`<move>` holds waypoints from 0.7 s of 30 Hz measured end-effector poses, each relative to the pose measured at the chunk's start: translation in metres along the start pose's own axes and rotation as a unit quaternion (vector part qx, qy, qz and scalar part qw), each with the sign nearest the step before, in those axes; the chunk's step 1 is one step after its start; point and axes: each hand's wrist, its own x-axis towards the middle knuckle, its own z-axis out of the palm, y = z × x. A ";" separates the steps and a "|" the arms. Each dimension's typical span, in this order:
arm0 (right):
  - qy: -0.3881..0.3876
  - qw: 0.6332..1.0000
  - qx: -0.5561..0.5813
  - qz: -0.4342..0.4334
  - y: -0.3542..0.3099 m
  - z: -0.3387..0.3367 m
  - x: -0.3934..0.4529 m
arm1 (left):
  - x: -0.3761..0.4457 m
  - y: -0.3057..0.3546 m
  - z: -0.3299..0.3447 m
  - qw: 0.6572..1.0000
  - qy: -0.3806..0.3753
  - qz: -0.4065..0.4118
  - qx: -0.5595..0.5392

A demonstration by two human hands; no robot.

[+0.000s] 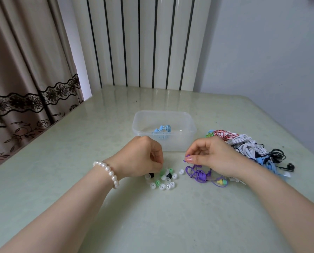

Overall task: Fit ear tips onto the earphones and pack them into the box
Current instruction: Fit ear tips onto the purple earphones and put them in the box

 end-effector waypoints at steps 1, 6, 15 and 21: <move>0.003 1.000 0.000 -0.002 0.000 0.000 0.000 | 0.001 -0.001 0.000 1.000 0.006 0.000 0.004; 0.014 1.000 0.004 -0.006 0.000 0.001 -0.001 | 0.002 -0.003 0.001 0.998 0.052 0.009 0.019; 0.039 0.996 0.085 -0.005 -0.006 -0.004 -0.003 | 0.006 0.012 0.006 0.935 0.116 -0.065 -0.329; 0.055 0.987 0.149 -0.015 -0.010 -0.007 -0.005 | 0.005 0.026 0.022 0.825 0.070 -0.124 -0.547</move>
